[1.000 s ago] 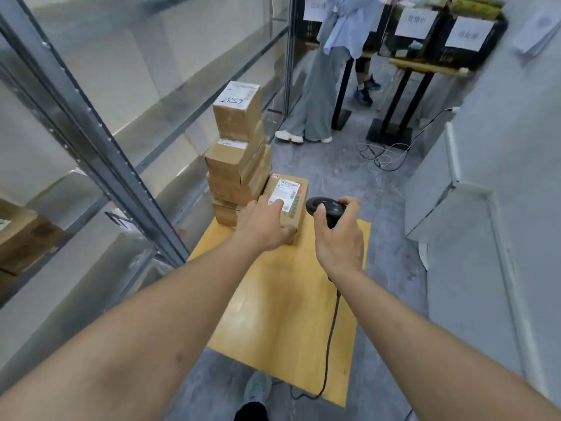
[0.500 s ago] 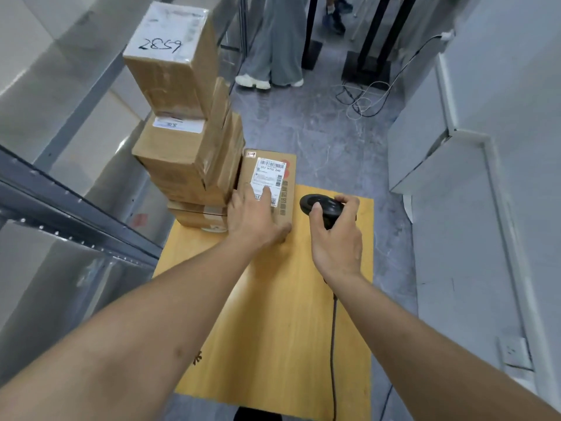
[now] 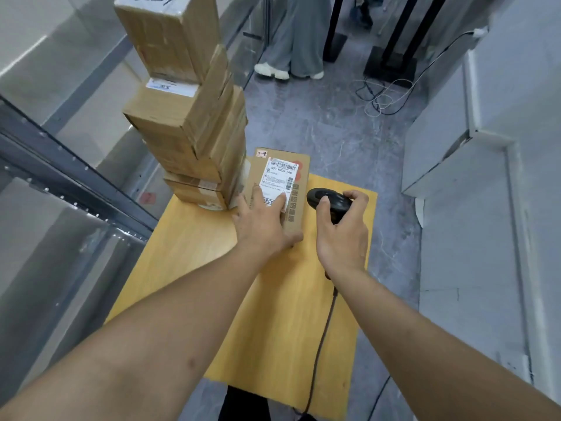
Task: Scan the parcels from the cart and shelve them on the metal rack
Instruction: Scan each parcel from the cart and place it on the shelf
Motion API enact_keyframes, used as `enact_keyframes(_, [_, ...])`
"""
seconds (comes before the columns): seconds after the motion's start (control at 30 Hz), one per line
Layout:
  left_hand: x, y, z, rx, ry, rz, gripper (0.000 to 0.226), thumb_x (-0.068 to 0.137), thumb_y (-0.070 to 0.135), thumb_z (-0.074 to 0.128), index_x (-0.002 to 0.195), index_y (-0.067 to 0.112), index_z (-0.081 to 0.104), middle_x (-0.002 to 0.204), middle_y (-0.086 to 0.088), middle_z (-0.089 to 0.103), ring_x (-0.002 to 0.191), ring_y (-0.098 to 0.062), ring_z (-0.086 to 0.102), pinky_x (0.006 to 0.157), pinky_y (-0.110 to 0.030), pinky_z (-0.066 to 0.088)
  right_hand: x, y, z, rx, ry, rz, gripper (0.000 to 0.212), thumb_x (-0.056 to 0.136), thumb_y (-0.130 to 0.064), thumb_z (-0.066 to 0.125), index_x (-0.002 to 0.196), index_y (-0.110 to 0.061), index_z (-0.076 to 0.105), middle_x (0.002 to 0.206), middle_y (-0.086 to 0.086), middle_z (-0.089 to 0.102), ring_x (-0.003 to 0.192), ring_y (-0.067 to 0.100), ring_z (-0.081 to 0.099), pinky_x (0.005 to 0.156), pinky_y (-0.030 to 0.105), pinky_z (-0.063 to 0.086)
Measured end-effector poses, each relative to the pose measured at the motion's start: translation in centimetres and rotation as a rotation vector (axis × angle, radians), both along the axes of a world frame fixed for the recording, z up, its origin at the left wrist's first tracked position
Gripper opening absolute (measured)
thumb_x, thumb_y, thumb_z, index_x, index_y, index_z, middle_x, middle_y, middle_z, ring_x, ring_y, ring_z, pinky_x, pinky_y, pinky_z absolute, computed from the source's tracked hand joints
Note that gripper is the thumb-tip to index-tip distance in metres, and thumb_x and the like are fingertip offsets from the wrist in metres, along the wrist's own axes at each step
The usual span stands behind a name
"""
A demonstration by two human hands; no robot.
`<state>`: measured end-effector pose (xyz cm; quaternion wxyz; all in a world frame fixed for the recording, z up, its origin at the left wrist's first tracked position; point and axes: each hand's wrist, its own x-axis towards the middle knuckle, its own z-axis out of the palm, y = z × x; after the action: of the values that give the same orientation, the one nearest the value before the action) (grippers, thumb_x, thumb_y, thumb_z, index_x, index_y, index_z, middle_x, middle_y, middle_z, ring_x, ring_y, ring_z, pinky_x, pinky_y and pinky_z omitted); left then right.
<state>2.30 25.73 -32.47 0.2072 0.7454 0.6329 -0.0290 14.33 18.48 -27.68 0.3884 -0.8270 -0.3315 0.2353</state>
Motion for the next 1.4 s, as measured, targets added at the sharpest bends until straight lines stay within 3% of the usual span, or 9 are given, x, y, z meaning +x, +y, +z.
enact_keyframes(0.1, [0.1, -3.7, 0.4, -0.022, -0.026, 0.042, 0.097, 0.057, 0.073, 0.072, 0.145, 0.048, 0.041, 0.160, -0.005, 0.015, 0.140, -0.039, 0.024, 0.107, -0.053, 0.034, 0.6, -1.8, 0.3, 0.014, 0.017, 0.027, 0.036, 0.105, -0.048, 0.053, 0.133, -0.028, 0.042, 0.098, -0.014, 0.062, 0.091, 0.018, 0.063, 0.075, 0.034, 0.046])
enact_keyframes(0.23, [-0.2, -7.7, 0.5, -0.135, -0.015, 0.158, 0.133, 0.050, 0.073, 0.072, 0.163, 0.045, 0.009, 0.169, -0.010, -0.005, 0.152, -0.050, 0.009, 0.119, -0.057, 0.022, 0.7, -4.6, 0.3, 0.016, 0.060, 0.073, 0.035, 0.104, -0.048, 0.054, 0.131, -0.029, 0.041, 0.100, -0.014, 0.063, 0.094, 0.019, 0.064, 0.079, 0.036, 0.049])
enact_keyframes(0.3, [-0.5, -9.1, 0.5, -0.199, 0.002, 0.216, 0.140, 0.053, 0.073, 0.073, 0.165, 0.041, -0.004, 0.169, -0.016, -0.014, 0.156, -0.051, -0.005, 0.123, -0.059, 0.014, 0.7, -6.1, 0.2, 0.019, 0.077, 0.104, 0.034, 0.104, -0.049, 0.053, 0.130, -0.031, 0.040, 0.101, -0.013, 0.066, 0.094, 0.020, 0.066, 0.079, 0.037, 0.051])
enact_keyframes(0.37, [-0.4, -10.1, 0.6, -0.215, 0.025, 0.268, 0.144, 0.055, 0.074, 0.077, 0.164, 0.039, -0.011, 0.168, -0.022, -0.014, 0.156, -0.047, -0.004, 0.124, -0.057, 0.013, 1.0, -7.4, 0.1, 0.019, 0.088, 0.125, 0.035, 0.104, -0.049, 0.052, 0.130, -0.031, 0.040, 0.103, -0.010, 0.068, 0.093, 0.020, 0.066, 0.076, 0.036, 0.048])
enact_keyframes(0.5, [-0.3, -11.7, 1.5, -0.178, 0.060, 0.300, 0.147, 0.053, 0.067, 0.081, 0.164, 0.033, -0.008, 0.164, -0.027, 0.000, 0.149, -0.046, 0.015, 0.119, -0.056, 0.022, 1.4, -9.3, 0.3, 0.005, 0.093, 0.142, 0.036, 0.104, -0.050, 0.052, 0.131, -0.029, 0.040, 0.103, -0.006, 0.066, 0.091, 0.021, 0.064, 0.074, 0.035, 0.046])
enact_keyframes(0.7, [-2.1, -15.0, 2.1, -0.201, 0.114, 0.286, 0.151, 0.050, 0.073, 0.082, 0.164, 0.026, -0.005, 0.160, -0.028, 0.011, 0.143, -0.048, 0.025, 0.114, -0.059, 0.032, -0.2, -11.9, 1.3, 0.005, 0.096, 0.156, 0.036, 0.104, -0.051, 0.050, 0.131, -0.030, 0.039, 0.102, -0.008, 0.066, 0.088, 0.020, 0.065, 0.071, 0.037, 0.048])
enact_keyframes(0.8, [-3.4, -16.9, 2.3, -0.197, 0.093, 0.292, 0.152, 0.049, 0.075, 0.083, 0.165, 0.027, -0.003, 0.161, -0.028, 0.011, 0.143, -0.049, 0.025, 0.114, -0.060, 0.033, -1.5, -13.3, 1.6, -0.014, 0.095, 0.139, 0.036, 0.105, -0.051, 0.050, 0.132, -0.029, 0.038, 0.101, -0.007, 0.066, 0.087, 0.019, 0.065, 0.070, 0.036, 0.046])
enact_keyframes(1.1, [-10.7, -22.7, 3.3, -0.202, 0.101, 0.325, 0.152, 0.048, 0.080, 0.080, 0.164, 0.028, -0.003, 0.161, -0.027, 0.010, 0.146, -0.049, 0.022, 0.116, -0.062, 0.031, -8.8, -17.3, 2.0, -0.015, 0.107, 0.187, 0.036, 0.104, -0.052, 0.050, 0.130, -0.030, 0.037, 0.102, -0.004, 0.067, 0.092, 0.025, 0.067, 0.080, 0.046, 0.057])
enact_keyframes(1.4, [-14.8, -28.4, 0.8, -0.201, 0.072, 0.391, 0.141, 0.060, 0.081, 0.071, 0.165, 0.024, -0.002, 0.162, -0.024, 0.005, 0.148, -0.050, 0.015, 0.119, -0.061, 0.025, -14.3, -20.1, 0.8, -0.025, 0.137, 0.244, 0.035, 0.102, -0.053, 0.050, 0.127, -0.031, 0.037, 0.098, -0.007, 0.069, 0.090, 0.024, 0.068, 0.081, 0.047, 0.057])
